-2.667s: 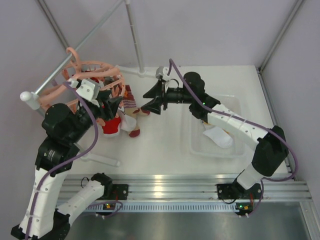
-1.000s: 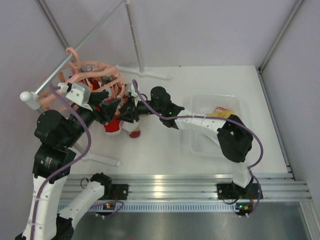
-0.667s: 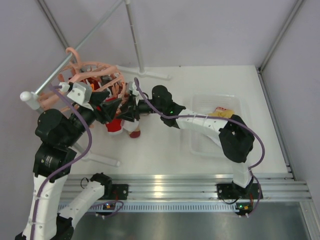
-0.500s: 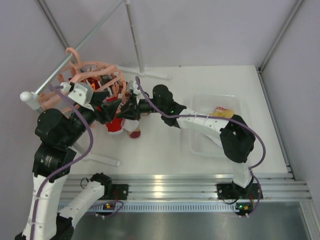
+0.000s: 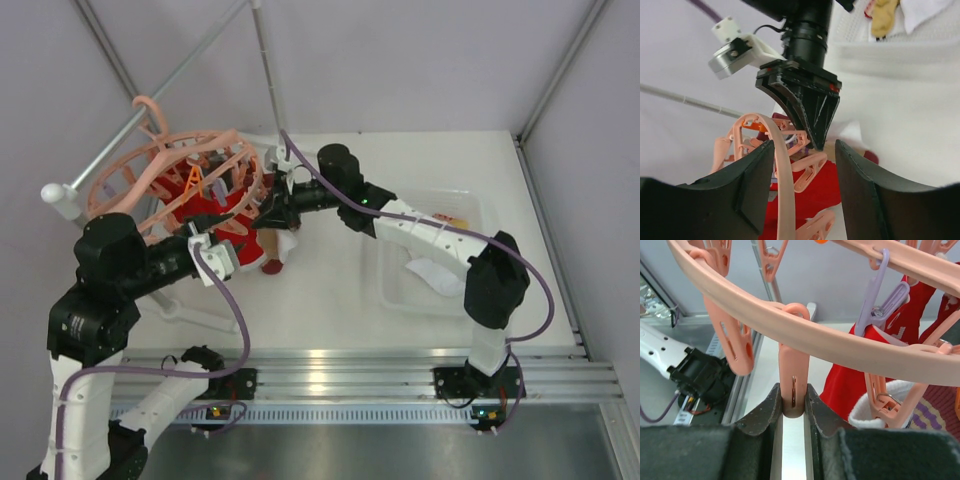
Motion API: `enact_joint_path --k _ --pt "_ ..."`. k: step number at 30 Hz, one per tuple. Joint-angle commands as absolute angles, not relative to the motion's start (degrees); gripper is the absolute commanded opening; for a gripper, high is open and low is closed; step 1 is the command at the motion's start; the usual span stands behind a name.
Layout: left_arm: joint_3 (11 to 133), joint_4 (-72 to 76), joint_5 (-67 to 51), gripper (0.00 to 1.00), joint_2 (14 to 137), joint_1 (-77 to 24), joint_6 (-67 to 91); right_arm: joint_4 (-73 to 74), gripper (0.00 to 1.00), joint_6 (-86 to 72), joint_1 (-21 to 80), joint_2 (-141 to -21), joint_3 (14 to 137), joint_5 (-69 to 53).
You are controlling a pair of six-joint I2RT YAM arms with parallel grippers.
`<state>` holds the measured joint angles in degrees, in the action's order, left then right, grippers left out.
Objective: Clip the socks to the hanger
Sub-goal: Open the clamp at the hanger.
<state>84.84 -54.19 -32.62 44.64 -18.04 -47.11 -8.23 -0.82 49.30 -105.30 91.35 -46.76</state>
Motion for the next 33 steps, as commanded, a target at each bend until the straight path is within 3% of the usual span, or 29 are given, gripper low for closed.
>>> enact_joint_path --k 1,15,33 --pt "87.8 -65.29 -37.36 0.57 45.88 -17.84 -70.81 2.09 0.0 2.99 48.61 -102.74 96.41 -51.24" --pt "87.28 -68.56 -33.4 0.57 48.08 -17.84 -107.37 13.71 0.0 4.4 47.55 -103.36 102.39 -56.86" --pt "89.91 -69.87 -29.45 0.61 55.28 -17.93 -121.72 22.5 0.0 3.87 47.02 -106.43 109.16 -54.93"
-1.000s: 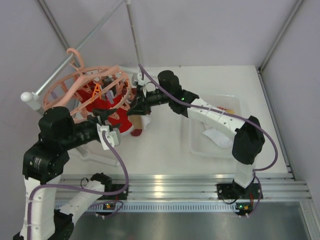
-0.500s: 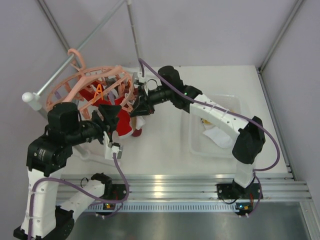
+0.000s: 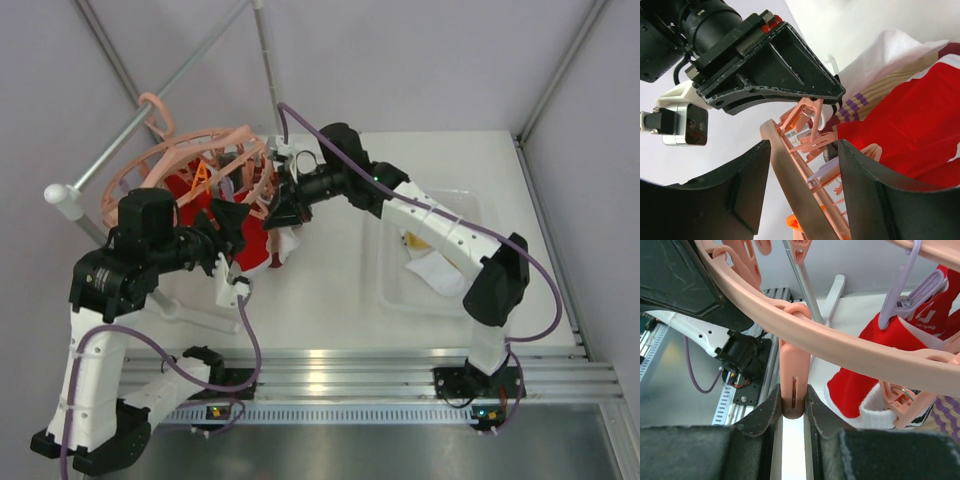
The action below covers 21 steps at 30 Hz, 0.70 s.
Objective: Clip the socks to the hanger
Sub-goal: Open the clamp at the hanger.
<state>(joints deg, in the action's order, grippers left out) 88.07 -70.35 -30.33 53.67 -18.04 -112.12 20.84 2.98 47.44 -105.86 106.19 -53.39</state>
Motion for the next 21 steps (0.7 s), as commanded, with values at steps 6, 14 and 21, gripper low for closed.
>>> enact_joint_path --k 6,14,21 --pt "87.9 -69.79 -26.55 0.62 56.34 -18.02 -126.47 22.59 0.0 2.82 46.58 -108.89 110.65 -54.05" --pt "86.31 -67.42 -26.02 0.62 56.78 -18.63 -130.25 19.6 0.0 0.35 46.32 -111.97 112.85 -54.49" --pt "86.4 -67.15 -24.7 0.63 58.01 -20.21 -132.36 18.11 0.0 -1.41 46.06 -111.97 112.94 -54.84"
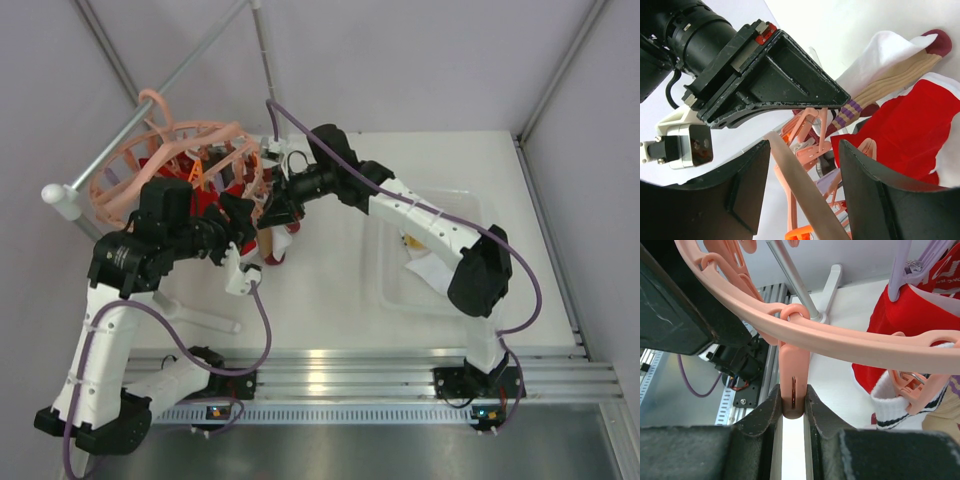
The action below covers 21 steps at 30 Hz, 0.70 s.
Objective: Clip the socks to the hanger
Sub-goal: Open the clamp at the hanger.
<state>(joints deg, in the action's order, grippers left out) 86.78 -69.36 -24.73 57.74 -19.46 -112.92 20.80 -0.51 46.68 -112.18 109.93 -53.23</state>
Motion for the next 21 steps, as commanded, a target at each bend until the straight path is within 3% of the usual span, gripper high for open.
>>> enact_joint_path --k 1,8,14,21 --pt "86.22 -66.89 -24.61 0.63 58.09 -20.91 -132.8 18.02 0.0 -1.49 46.05 -112.06 112.85 -54.84" --pt "85.52 -63.91 -16.45 0.62 59.85 -25.04 -133.06 18.02 0.0 -1.06 45.97 -111.8 112.67 -54.58" --pt "85.43 -61.44 -2.65 0.61 62.04 -33.57 -127.98 17.84 0.0 -0.97 45.88 -111.8 112.15 -54.4" --pt "86.57 -60.82 5.0 0.58 63.28 -34.89 -125.95 14.68 0.0 -1.49 45.18 -110.39 109.6 -54.93"
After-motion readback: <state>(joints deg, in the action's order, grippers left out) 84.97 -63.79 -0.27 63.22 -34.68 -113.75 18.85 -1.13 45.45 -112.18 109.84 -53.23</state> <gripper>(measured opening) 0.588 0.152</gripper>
